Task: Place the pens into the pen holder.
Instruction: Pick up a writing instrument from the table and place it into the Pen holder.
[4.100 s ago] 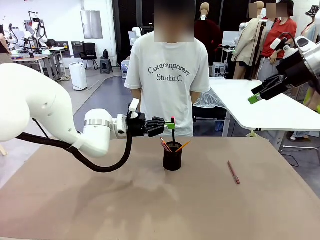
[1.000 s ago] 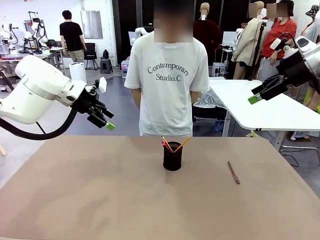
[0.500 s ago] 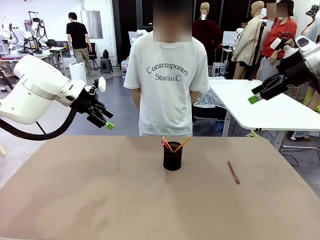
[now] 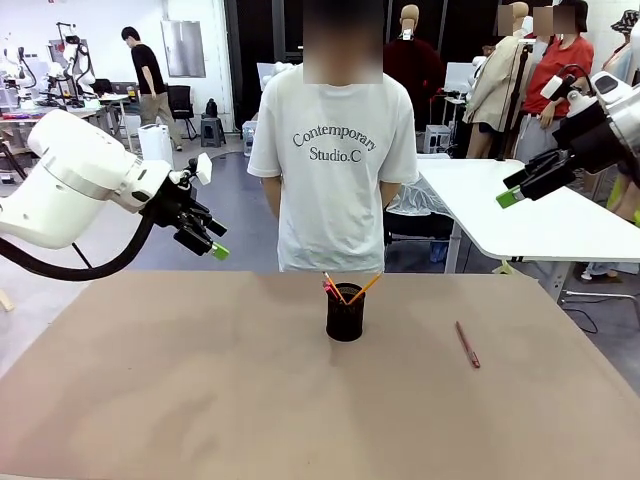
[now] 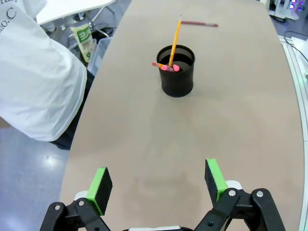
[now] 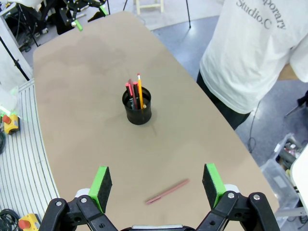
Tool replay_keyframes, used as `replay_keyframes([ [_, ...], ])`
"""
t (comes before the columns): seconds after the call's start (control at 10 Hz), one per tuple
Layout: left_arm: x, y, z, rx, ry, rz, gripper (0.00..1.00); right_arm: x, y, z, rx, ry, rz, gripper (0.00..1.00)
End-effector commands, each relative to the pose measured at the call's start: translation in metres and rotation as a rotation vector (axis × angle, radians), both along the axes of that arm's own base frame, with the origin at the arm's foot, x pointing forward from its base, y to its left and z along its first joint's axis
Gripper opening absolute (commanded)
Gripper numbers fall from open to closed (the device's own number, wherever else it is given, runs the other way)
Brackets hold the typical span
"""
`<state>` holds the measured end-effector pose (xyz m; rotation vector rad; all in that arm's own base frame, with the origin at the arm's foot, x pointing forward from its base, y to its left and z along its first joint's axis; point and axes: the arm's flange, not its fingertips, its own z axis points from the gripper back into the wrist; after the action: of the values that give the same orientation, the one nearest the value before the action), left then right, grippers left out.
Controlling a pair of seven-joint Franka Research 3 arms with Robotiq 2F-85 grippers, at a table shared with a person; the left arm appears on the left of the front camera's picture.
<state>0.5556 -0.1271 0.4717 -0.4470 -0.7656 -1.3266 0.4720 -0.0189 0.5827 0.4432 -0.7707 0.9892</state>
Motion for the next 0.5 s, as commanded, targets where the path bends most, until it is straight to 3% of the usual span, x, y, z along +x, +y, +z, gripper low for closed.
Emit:
replay_keyframes([
  [0.0,0.0003,0.0011,0.0006,0.007,-0.006,0.002,1.00,0.0011,0.0007,0.0029,0.001,-0.005,-0.002,1.00],
  [0.4,0.0003,0.0011,0.0006,0.007,-0.006,0.002,1.00,0.0011,0.0007,0.0029,0.001,-0.005,-0.002,1.00],
])
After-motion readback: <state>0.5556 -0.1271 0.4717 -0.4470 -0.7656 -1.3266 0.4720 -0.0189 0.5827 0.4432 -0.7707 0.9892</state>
